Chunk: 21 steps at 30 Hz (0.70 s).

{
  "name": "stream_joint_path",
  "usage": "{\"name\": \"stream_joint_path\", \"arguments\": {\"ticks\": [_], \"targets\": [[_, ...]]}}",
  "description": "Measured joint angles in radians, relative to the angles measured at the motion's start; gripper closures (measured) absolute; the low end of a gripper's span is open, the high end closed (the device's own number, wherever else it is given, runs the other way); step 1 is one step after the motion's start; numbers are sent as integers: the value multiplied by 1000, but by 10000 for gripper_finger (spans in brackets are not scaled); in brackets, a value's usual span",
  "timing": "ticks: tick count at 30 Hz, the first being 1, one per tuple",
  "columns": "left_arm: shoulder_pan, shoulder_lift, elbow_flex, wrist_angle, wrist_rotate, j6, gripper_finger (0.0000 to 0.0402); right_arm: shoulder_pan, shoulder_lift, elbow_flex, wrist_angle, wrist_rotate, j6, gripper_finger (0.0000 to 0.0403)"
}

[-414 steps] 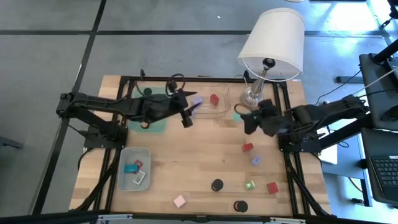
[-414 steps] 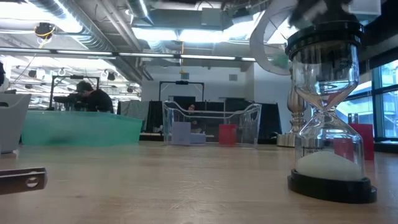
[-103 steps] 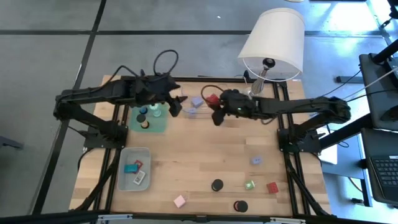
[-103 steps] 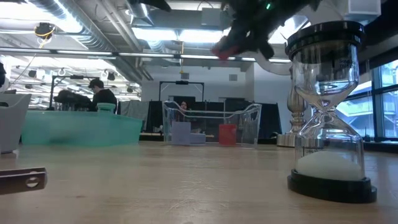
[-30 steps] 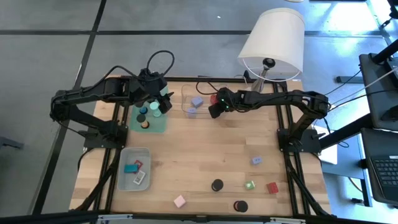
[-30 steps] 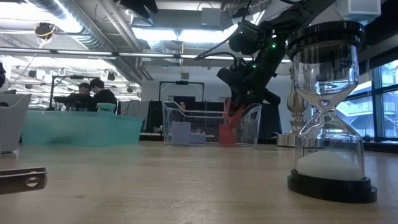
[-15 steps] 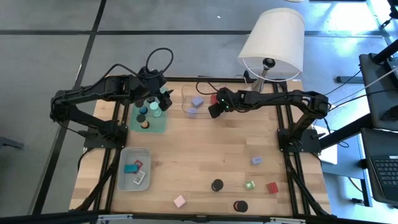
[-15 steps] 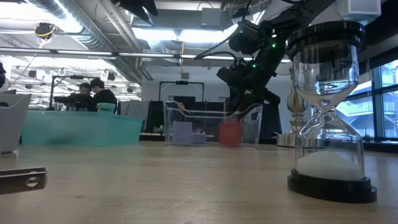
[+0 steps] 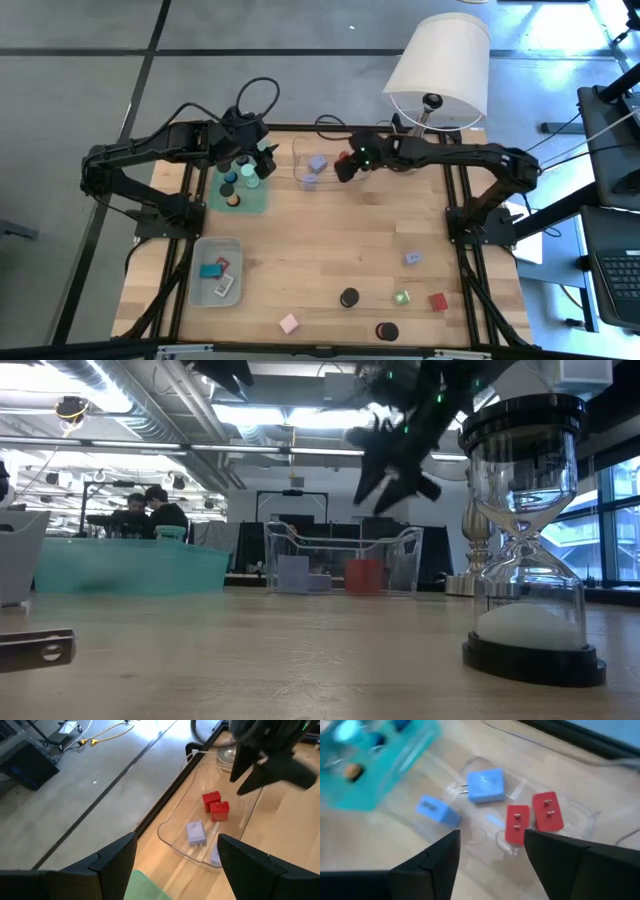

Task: Pick & Place Office items
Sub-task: Put the blue charger adapter into the transparent bin

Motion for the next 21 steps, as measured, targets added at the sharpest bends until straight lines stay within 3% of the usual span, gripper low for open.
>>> {"name": "stream_joint_path", "arguments": {"ticks": [8, 13, 21], "targets": [[-2, 0, 0, 0, 34, -58, 128, 116, -124, 94, -340, -219, -279, 193], [-2, 6, 0, 0, 100, -115, 128, 209, -185, 66, -548, -230, -349, 195], [-2, 48, 0, 0, 114, -222, 128, 381, -205, -22, -600, -319, -360, 182]]}}
